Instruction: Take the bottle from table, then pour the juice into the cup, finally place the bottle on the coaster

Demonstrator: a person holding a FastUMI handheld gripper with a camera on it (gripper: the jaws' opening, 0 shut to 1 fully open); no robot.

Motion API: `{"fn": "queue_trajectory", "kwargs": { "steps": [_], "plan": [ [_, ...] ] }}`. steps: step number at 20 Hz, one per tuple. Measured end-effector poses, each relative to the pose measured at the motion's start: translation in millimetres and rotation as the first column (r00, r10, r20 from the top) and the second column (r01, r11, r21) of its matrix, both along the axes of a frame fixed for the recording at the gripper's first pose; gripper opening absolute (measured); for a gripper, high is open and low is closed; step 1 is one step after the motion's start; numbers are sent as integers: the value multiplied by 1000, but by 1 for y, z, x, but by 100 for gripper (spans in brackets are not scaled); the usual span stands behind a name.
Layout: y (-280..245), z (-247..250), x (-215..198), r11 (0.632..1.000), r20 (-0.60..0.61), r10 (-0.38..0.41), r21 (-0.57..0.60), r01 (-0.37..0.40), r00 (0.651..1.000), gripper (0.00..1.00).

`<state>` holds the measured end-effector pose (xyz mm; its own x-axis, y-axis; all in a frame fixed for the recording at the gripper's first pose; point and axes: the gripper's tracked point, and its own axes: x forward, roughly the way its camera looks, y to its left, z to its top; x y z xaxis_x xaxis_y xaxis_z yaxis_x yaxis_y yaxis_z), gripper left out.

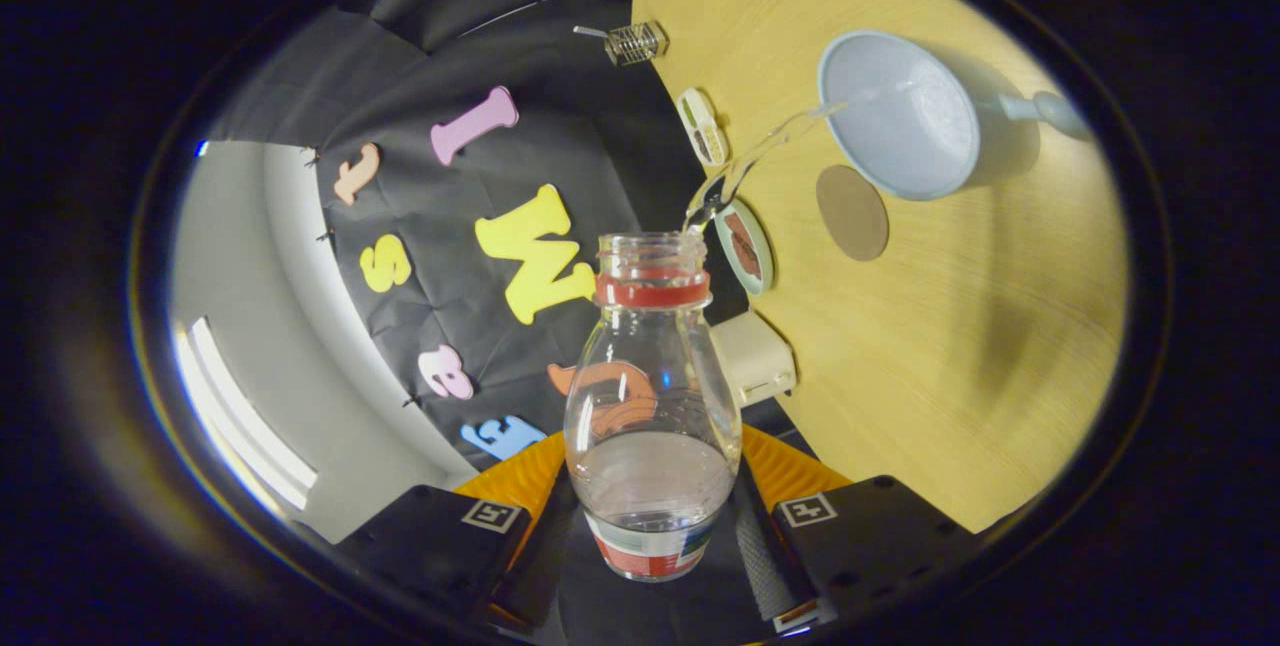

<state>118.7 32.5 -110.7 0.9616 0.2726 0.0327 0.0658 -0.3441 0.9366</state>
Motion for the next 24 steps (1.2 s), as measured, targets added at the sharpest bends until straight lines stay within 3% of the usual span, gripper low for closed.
{"fn": "queue_trajectory", "kwargs": {
  "steps": [18, 24],
  "plan": [
    [-14, 25, 3, 986, 22, -14, 167, 10, 1000, 78],
    [-4, 24, 1, 987, -45, -17, 157, 24, 999, 79]
  ]
}}
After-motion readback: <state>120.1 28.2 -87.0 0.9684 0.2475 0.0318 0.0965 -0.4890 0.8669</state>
